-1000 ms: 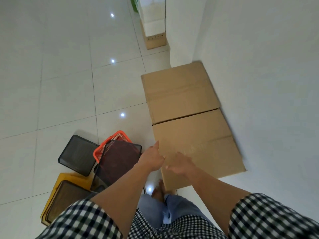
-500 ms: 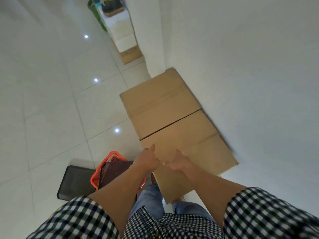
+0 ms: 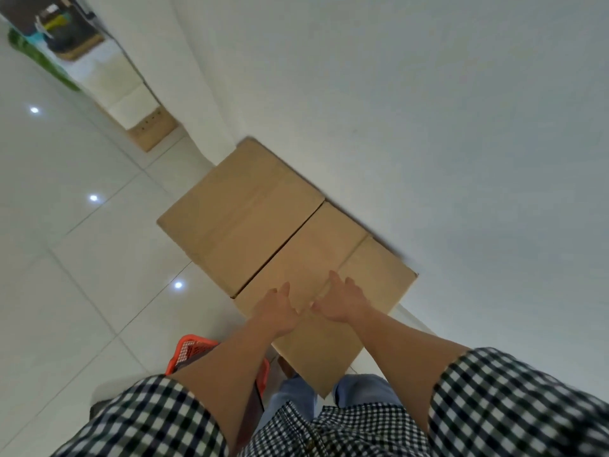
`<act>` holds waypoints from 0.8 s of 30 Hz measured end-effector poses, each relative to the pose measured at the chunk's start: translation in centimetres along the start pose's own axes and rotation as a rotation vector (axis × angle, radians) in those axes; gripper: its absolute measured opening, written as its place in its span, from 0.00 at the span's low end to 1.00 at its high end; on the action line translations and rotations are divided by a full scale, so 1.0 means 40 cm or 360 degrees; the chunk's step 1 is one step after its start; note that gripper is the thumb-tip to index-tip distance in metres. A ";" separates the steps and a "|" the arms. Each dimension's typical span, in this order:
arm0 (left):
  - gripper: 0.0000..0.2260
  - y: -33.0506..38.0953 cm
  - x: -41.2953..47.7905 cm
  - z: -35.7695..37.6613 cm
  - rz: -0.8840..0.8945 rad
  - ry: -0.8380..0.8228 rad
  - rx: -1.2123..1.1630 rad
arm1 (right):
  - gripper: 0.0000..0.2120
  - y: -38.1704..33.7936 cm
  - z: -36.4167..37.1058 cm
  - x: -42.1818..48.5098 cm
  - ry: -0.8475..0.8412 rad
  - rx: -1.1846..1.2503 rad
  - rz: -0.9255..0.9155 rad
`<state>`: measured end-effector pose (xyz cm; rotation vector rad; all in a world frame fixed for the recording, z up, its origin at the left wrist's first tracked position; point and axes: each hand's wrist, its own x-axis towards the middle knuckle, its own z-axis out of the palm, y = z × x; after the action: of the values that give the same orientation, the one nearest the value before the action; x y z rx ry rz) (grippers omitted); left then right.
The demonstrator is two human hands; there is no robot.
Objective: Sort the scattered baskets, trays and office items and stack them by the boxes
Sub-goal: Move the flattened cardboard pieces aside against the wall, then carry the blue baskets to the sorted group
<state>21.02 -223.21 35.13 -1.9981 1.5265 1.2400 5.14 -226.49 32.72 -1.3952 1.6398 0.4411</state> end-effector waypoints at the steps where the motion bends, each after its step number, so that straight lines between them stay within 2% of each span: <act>1: 0.32 0.003 0.001 -0.002 0.0001 -0.0005 0.0021 | 0.47 0.007 -0.003 -0.007 0.0024 -0.0014 0.0006; 7: 0.31 0.034 -0.028 0.001 -0.0065 0.0106 -0.0039 | 0.47 0.043 -0.027 -0.036 0.0045 -0.0220 -0.0090; 13: 0.31 0.030 -0.132 0.087 -0.0398 0.0350 -0.0392 | 0.48 0.059 -0.024 -0.074 -0.0118 -0.0512 -0.0452; 19: 0.27 0.093 -0.316 0.313 -0.0759 0.0605 -0.0877 | 0.47 0.116 0.012 -0.149 -0.0183 -0.0927 -0.0839; 24: 0.33 0.171 -0.472 0.553 -0.1074 0.0588 -0.1231 | 0.47 0.223 0.122 -0.263 -0.0307 -0.1164 -0.1050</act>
<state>4.49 -198.68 39.24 -2.9959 0.3369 1.2911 -1.60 -213.98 36.19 -2.2323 0.7869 0.7843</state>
